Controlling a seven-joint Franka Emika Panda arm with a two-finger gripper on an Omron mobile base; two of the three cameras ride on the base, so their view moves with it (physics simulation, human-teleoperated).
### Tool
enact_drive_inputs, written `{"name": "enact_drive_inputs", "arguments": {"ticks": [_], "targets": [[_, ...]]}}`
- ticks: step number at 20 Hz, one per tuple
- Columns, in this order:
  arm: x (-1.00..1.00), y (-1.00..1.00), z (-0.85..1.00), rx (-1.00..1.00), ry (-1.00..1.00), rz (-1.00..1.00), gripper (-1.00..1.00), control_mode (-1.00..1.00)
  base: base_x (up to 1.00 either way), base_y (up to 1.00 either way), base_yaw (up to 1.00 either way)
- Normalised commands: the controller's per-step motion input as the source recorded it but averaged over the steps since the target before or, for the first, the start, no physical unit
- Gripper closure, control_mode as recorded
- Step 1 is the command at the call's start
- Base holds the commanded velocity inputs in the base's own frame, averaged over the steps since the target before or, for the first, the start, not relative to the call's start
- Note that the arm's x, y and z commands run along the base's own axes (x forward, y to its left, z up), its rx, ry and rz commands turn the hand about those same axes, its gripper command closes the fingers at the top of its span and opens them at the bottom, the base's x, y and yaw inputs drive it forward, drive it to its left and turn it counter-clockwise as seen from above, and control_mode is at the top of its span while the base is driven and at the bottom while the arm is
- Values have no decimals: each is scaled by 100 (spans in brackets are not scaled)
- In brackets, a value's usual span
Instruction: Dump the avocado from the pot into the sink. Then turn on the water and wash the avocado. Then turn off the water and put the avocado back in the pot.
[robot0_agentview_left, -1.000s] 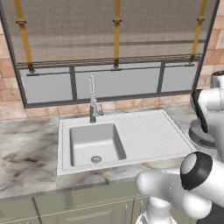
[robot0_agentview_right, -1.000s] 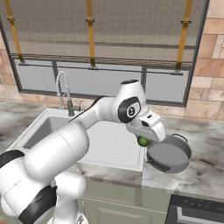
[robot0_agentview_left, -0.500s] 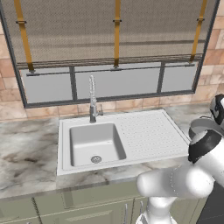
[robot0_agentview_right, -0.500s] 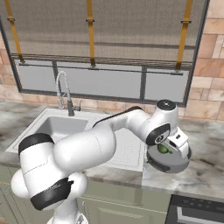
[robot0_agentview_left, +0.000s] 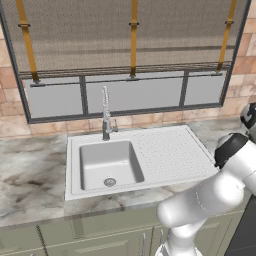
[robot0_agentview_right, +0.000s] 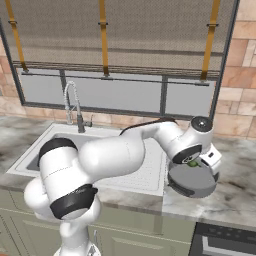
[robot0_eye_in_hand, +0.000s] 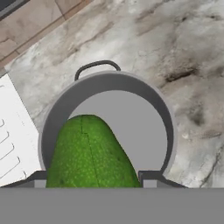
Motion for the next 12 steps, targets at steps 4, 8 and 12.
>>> {"name": "enact_drive_inputs", "arguments": {"ticks": [4,8,12], "targets": [[4,0,-36,0,-2,0,100,-100,0,0,0],[10,0,-44,0,0,0,100,-100,0,0,0],[26,0,-27,0,0,0,100,-100,0,0,0]]}}
